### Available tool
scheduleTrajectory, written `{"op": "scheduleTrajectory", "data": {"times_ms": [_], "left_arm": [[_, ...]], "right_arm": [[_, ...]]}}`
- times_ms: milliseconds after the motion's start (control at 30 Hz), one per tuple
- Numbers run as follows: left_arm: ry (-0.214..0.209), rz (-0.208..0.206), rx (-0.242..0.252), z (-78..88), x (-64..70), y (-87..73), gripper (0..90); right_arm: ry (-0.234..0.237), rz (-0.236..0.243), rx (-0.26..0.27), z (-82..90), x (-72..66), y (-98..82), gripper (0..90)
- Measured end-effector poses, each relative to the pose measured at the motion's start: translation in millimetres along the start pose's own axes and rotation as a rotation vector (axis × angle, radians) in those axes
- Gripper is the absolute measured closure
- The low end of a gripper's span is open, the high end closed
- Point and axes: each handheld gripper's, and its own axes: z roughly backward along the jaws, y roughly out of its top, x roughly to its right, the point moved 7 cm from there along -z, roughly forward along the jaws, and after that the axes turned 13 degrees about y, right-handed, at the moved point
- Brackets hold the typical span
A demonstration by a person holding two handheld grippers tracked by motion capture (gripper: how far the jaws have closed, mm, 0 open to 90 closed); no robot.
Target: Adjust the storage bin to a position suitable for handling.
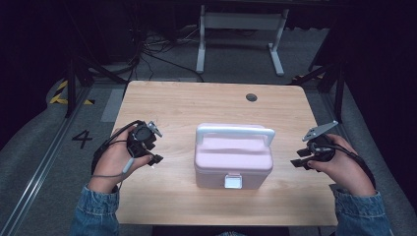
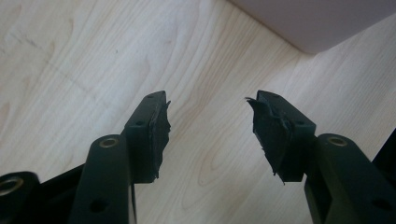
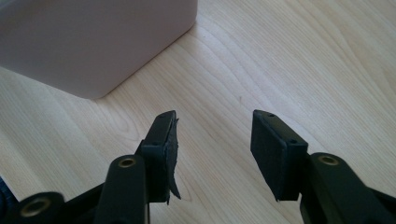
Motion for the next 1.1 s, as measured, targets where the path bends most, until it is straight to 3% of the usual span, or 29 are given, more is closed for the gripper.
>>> {"op": "scheduleTrajectory", "data": {"times_ms": [133,333,400,500,633,767,1100], "left_arm": [[-0.012,-0.001,0.017,1.6,3.8,8.0,45.8],[-0.038,0.016,0.102,13.8,9.3,21.1,44.6],[-0.04,0.03,0.164,23.0,11.8,31.2,44.4],[-0.025,0.01,0.23,28.9,14.0,40.6,45.9],[-0.032,-0.004,0.289,35.3,18.5,52.6,45.3],[-0.058,0.002,0.327,38.6,24.2,63.9,42.8],[-0.09,-0.04,0.385,31.9,38.4,94.0,42.6]], "right_arm": [[0.003,-0.006,0.02,2.4,-0.8,-0.7,51.8],[-0.008,-0.026,0.039,5.5,-1.5,-3.3,49.3],[-0.014,-0.03,0.043,7.0,-1.5,-4.4,49.2],[-0.013,-0.035,0.048,7.7,-3.3,-5.5,47.8],[-0.012,-0.032,0.06,8.5,-5.3,-6.4,46.5],[-0.021,-0.034,0.07,9.1,-5.0,-7.7,46.1],[-0.01,-0.035,0.068,6.9,-6.2,-9.0,46.4]]}}
